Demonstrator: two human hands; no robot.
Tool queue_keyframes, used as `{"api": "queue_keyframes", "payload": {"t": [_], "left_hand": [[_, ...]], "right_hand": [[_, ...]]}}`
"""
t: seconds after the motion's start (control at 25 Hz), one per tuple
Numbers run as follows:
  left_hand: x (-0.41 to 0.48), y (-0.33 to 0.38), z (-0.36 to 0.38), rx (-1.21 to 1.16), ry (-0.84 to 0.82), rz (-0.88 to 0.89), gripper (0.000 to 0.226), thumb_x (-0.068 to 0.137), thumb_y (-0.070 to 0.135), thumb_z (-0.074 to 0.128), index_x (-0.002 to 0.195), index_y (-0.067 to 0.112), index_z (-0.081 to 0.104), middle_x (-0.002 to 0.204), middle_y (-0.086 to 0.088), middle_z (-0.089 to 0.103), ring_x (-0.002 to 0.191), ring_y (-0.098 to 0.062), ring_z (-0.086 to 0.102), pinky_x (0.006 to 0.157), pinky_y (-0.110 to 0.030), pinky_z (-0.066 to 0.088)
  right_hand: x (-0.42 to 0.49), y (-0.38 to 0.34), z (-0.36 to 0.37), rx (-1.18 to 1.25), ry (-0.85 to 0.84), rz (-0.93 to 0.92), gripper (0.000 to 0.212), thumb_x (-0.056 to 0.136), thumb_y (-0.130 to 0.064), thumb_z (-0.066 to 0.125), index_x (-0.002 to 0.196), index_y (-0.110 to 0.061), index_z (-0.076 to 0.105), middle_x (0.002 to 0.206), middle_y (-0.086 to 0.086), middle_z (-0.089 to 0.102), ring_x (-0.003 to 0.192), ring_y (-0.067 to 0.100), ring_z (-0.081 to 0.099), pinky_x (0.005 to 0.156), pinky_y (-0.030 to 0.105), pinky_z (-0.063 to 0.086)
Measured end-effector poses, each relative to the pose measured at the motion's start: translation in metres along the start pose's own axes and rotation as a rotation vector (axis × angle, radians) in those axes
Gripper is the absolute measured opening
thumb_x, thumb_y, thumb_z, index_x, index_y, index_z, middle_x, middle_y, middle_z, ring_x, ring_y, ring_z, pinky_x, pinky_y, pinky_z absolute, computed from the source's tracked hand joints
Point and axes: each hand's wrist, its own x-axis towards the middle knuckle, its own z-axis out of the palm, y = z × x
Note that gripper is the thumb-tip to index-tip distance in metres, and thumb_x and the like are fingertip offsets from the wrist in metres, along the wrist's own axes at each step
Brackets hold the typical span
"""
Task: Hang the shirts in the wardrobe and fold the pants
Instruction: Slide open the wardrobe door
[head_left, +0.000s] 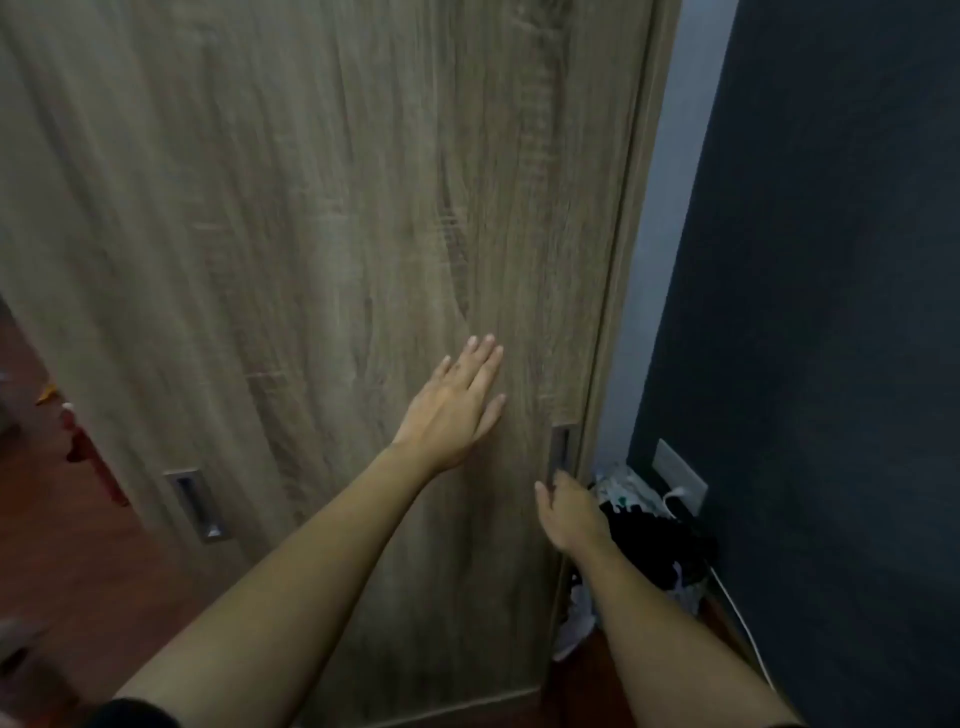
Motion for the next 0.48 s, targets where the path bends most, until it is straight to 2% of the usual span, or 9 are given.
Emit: {"api": "queue_keyframes", "payload": {"t": [0.08,0.12,0.2,0.28,0.4,0.48], "left_hand": [[0.027,0.002,0.015,-0.007,0.139,0.005,0.057,0.100,0.034,0.033,0.148,0.007,0.020,0.157,-0.009,0.016,0.143,-0.018,0.004,0.113,-0.033,0.006],[0.040,0.003,0.025,0.067,0.203,0.037,0.056,0.098,0.035,0.032,0.146,0.006,0.025,0.155,-0.011,0.022,0.142,-0.018,0.008,0.113,-0.035,0.010],[0.063,0.004,0.048,0.256,0.277,0.197,0.056,0.096,0.036,0.032,0.143,0.006,0.034,0.150,-0.012,0.034,0.140,-0.022,0.023,0.112,-0.040,0.019],[0.081,0.004,0.071,0.399,0.305,0.326,0.055,0.094,0.035,0.034,0.142,0.008,0.036,0.148,-0.010,0.037,0.139,-0.024,0.031,0.114,-0.041,0.019],[0.102,0.004,0.101,0.475,0.350,0.302,0.056,0.096,0.036,0.033,0.145,0.011,0.027,0.152,-0.004,0.026,0.142,-0.021,0.019,0.114,-0.041,0.004],[0.112,-0.004,0.115,0.537,0.396,0.242,0.058,0.096,0.038,0.033,0.148,0.014,0.022,0.154,-0.001,0.019,0.145,-0.019,0.004,0.113,-0.042,0.000]], "right_hand": [[0.026,0.008,0.002,0.080,0.001,0.062,0.057,0.098,-0.042,0.033,0.138,-0.002,0.034,0.133,0.019,0.051,0.119,0.032,0.051,0.095,0.036,0.045],[0.039,0.011,0.004,0.119,-0.014,0.090,0.059,0.097,-0.044,0.034,0.138,-0.002,0.033,0.132,0.020,0.052,0.117,0.033,0.053,0.094,0.038,0.046],[0.062,0.014,0.008,0.149,-0.059,0.117,0.062,0.096,-0.047,0.035,0.139,-0.003,0.032,0.130,0.021,0.053,0.115,0.034,0.054,0.092,0.038,0.047],[0.077,0.019,0.013,0.134,-0.050,0.095,0.059,0.094,-0.050,0.036,0.129,-0.003,0.039,0.123,0.020,0.057,0.109,0.034,0.057,0.088,0.038,0.049],[0.095,0.028,0.020,0.071,-0.013,0.048,0.053,0.092,-0.055,0.038,0.110,-0.006,0.043,0.106,0.018,0.063,0.094,0.033,0.062,0.074,0.035,0.050],[0.102,0.030,0.025,0.064,0.001,0.004,0.051,0.091,-0.055,0.039,0.108,-0.007,0.042,0.100,0.016,0.064,0.089,0.032,0.063,0.066,0.033,0.045]]}}
